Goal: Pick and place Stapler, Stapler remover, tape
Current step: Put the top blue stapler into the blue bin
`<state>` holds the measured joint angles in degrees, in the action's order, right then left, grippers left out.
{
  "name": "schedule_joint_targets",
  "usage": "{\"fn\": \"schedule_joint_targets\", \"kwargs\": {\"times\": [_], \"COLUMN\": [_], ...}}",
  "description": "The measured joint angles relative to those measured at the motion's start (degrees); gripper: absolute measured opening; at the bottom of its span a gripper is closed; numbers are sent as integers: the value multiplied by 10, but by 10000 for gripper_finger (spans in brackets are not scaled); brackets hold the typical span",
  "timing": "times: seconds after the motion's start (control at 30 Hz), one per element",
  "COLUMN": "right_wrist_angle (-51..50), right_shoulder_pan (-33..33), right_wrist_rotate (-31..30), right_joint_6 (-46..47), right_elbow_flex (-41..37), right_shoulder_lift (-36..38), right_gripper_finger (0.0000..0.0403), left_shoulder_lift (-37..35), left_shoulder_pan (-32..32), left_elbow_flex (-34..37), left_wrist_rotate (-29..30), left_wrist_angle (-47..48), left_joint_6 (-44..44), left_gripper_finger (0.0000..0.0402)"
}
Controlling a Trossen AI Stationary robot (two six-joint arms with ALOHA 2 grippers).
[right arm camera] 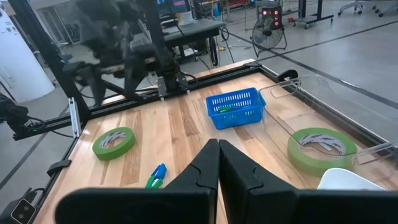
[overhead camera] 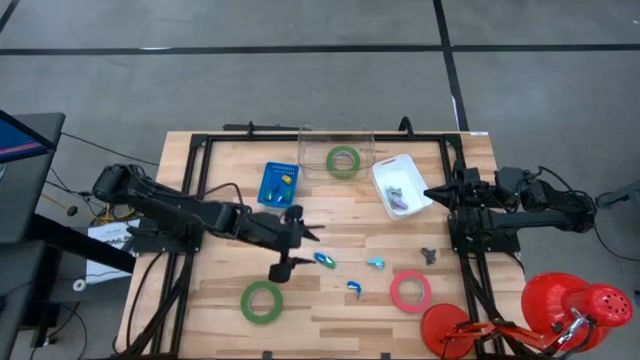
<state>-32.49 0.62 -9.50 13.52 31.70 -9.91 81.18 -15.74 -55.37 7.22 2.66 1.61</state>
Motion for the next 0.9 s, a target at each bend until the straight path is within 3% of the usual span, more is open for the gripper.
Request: {"fn": "schedule_joint_targets", "kwargs": {"times": [0.4,0.7,0.9], "right_wrist_angle": [-1,-2,-7], "right_shoulder_pan": [0,0,1], "right_wrist_rotate": [0,0,4], "right_joint_6": [0,22,55], "right_elbow_flex": [0,0,0], "right_shoulder_lift": [0,0,0], "right_gripper_finger": [0,0,0], "left_shoulder_lift": [110,149,149], "left_shoulder_pan": [4,61,81], "left_elbow_flex": [0,-3,-69], "left_wrist_rotate": [-3,-140,-159], "left_wrist_angle": [-19,-8,116], "left_joint_6": [1,19,-53], "left_gripper_finger": [260,260,260]}}
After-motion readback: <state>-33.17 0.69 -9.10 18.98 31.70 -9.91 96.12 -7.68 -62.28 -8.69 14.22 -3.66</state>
